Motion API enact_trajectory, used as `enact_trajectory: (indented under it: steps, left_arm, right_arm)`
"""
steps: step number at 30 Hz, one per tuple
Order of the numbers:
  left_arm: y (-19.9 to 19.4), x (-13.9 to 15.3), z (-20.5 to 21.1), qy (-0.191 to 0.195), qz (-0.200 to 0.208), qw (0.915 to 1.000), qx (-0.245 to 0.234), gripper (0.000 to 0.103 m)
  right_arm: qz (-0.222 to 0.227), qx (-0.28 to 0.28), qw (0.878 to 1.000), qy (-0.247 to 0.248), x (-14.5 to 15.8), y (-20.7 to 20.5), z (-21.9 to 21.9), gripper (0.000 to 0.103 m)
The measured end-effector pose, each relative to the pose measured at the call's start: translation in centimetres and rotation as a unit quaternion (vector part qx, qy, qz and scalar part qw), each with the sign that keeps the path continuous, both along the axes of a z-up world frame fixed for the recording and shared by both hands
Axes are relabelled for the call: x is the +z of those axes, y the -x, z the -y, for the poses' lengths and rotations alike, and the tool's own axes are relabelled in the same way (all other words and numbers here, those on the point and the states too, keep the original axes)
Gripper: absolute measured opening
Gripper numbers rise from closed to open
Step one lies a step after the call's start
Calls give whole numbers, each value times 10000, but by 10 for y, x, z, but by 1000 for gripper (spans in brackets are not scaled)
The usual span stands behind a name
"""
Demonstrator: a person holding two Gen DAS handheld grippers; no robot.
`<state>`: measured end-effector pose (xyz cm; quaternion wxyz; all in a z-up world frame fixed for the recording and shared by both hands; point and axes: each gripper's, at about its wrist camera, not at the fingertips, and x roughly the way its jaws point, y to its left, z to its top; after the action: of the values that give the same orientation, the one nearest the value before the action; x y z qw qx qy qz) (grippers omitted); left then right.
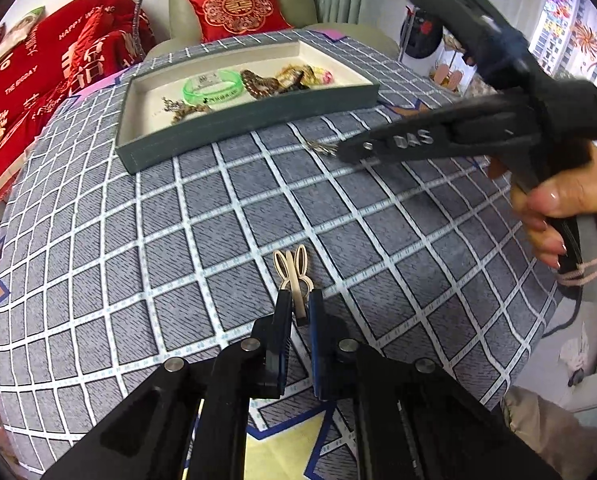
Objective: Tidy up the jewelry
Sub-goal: 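Grasp the beige bunny-ear clip with the left tool while the right tool grasps the silver hairpin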
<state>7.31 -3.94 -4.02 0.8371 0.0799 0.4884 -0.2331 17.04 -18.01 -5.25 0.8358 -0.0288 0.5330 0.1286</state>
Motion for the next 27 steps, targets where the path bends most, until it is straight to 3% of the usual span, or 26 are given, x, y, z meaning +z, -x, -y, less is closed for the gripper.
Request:
enact_trajectory:
  steps: [19,27]
  left_arm:
    - [-27,26,-19,230,225,9987,399,19]
    - [-47,45,-26,331,393,9969,596,19]
  right_arm:
    - [69,-216,9986,-480,20,7,24,11]
    - [341,-344,9954,-831,53,-4,33,11]
